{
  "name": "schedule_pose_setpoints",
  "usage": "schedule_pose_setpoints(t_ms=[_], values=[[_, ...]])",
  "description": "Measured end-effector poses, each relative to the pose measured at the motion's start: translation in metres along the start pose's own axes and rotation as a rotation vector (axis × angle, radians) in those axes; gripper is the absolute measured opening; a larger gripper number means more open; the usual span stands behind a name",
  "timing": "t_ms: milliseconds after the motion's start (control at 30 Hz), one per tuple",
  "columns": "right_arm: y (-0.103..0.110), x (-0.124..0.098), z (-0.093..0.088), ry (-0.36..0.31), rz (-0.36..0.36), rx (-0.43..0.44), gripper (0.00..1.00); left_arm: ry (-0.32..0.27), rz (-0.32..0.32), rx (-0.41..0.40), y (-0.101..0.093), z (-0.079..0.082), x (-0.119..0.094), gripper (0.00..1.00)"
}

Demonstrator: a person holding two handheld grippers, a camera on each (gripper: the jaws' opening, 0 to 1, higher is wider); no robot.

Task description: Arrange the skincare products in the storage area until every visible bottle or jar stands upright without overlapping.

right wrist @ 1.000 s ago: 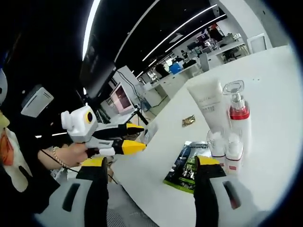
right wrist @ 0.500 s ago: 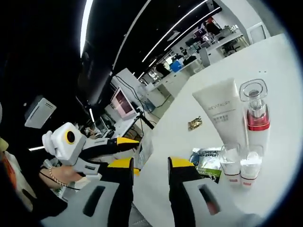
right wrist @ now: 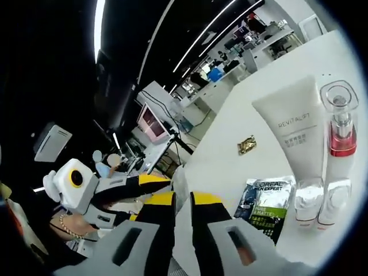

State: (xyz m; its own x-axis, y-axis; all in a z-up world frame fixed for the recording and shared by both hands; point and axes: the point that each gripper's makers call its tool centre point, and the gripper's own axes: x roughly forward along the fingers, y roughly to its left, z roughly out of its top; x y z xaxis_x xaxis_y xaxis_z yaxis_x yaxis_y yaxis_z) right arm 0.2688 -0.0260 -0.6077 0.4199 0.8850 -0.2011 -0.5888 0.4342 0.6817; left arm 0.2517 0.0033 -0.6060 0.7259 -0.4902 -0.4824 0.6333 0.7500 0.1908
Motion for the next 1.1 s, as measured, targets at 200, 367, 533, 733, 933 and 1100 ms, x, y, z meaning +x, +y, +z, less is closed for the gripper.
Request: schedule_pose_setpoints(t_ms=[200, 367, 533, 733, 933, 1100], values=[[0.006, 0.000, 0.000, 0.002, 0.025, 0.014, 0.01, 0.003, -0.016, -0.040, 0.002, -0.005, 0.004, 0.37], [0.004, -0.004, 0.003, -0.009, 0.016, 0.024, 0.01, -0.016, -0.060, -0.150, 0.000, -0.006, 0.003, 0.40], [0.006, -0.008, 0.007, -0.015, 0.023, 0.033, 0.01, -0.056, -0.076, -0.379, 0.015, -0.012, -0.004, 0.44], [0.017, -0.007, 0.011, -0.024, 0.067, 0.048, 0.01, -0.193, -0.237, -0.777, 0.024, -0.004, -0.019, 0.40], [0.028, -0.001, 0.010, -0.022, 0.103, 0.058, 0.01, -0.177, -0.197, -0.782, 0.041, -0.025, -0.028, 0.17], [0.036, 0.004, 0.008, -0.012, 0.126, 0.062, 0.01, -0.205, -0.221, -0.837, 0.039, -0.022, -0.032, 0.12]])
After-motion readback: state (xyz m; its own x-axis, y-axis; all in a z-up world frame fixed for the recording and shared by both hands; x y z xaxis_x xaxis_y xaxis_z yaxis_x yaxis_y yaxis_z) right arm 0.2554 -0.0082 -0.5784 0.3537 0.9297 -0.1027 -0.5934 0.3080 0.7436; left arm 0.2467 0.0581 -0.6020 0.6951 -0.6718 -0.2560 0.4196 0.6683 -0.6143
